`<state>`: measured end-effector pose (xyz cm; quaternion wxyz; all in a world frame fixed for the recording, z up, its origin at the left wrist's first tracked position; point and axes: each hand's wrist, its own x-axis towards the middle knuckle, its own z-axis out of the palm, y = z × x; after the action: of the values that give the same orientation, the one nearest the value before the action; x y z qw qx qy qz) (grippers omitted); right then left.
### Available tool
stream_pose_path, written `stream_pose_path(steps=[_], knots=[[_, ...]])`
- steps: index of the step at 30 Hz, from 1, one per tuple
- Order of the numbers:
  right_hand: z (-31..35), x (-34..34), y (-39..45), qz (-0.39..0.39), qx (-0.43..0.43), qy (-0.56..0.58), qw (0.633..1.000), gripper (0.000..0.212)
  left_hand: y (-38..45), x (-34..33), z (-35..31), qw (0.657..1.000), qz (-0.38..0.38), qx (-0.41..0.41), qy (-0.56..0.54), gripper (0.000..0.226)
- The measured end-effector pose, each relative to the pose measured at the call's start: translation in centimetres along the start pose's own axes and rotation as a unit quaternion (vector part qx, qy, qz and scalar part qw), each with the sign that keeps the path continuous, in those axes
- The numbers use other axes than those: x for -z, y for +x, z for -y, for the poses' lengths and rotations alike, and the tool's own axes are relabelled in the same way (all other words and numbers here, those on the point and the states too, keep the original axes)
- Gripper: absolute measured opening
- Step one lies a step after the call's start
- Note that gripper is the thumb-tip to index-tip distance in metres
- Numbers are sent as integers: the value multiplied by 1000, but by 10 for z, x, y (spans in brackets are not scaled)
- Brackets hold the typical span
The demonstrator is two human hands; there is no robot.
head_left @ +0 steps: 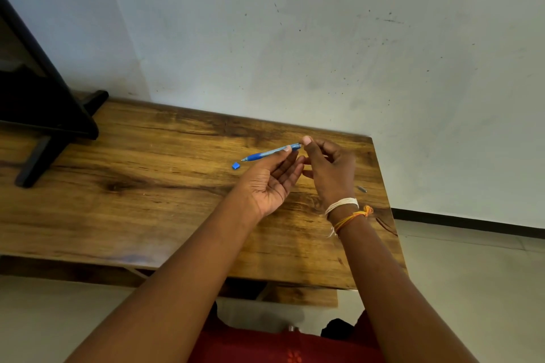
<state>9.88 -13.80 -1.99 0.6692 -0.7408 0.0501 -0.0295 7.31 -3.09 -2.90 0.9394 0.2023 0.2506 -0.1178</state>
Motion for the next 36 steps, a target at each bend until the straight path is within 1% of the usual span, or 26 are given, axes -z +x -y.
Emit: stream_pose_path(steps=[3,6,10,12,14,17,19,21,23,27,32,36], knots=[[2,0,-1,27,3,18,999,17,-1,-1,-1,1000,4,7,-9,32],[3,4,0,35,2,5,999,21,-1,-2,-1,1000,6,7,-10,34],[2,20,11,9,-23,-56,998,20,0,-2,2,1000,10,16,3,29],[0,33,18,-13,-44,-107,993,19,1,-3,4,999,16,27,20,24],[-4,52,24,-28,-51,-188,980,17,1,-3,7,998,21,38,42,22],[-13,83,30,-52,-70,-326,941,15,2,-6,15,996,24,57,70,19],[-17,100,33,-62,-105,-387,914,19,3,-8,20,994,22,67,85,18],[-19,110,34,-55,-139,-420,895,22,4,-11,26,992,18,73,102,16],[-21,114,32,-36,-156,-426,891,25,5,-14,32,990,13,78,113,15],[-27,108,27,-2,-168,-404,899,25,7,-16,41,988,11,87,124,16],[-31,102,24,7,-154,-425,892,30,9,-17,44,987,14,89,134,19],[-30,98,21,0,-136,-436,890,23,9,-17,44,987,13,82,140,20]])
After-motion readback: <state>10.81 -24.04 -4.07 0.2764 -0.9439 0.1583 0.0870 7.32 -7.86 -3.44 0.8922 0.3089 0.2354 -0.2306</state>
